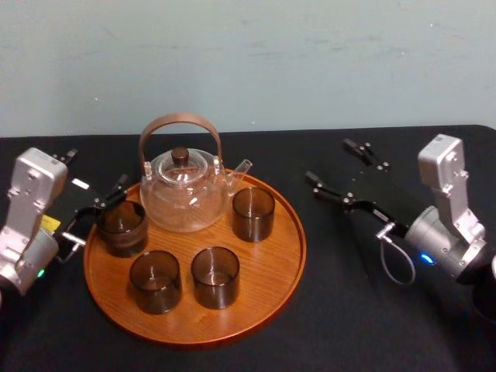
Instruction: Pick up the glass from the table and place it on the tray.
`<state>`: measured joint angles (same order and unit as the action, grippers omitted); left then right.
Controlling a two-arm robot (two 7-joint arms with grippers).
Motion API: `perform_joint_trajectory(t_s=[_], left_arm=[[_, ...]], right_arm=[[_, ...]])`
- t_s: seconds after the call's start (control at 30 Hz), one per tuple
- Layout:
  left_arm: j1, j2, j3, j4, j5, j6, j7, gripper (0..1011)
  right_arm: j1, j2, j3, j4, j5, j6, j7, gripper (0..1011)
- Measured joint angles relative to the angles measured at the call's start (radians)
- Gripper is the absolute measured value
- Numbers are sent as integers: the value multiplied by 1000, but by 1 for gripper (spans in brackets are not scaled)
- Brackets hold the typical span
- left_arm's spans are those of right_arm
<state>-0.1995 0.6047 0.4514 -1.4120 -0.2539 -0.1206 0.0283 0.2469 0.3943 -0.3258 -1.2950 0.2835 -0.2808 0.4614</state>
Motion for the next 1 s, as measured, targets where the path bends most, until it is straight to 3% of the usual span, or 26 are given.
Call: perform_joint_trajectory(t_s=[0.47, 1.0], left_arm=[[0, 0, 0, 0, 0, 0, 0, 1001], [0, 0, 0, 0, 0, 0, 0, 1001]], right_arm=[[-48, -3, 84, 14, -13, -6, -51, 1002], [-50, -32, 124, 64, -38, -9, -62, 1002]])
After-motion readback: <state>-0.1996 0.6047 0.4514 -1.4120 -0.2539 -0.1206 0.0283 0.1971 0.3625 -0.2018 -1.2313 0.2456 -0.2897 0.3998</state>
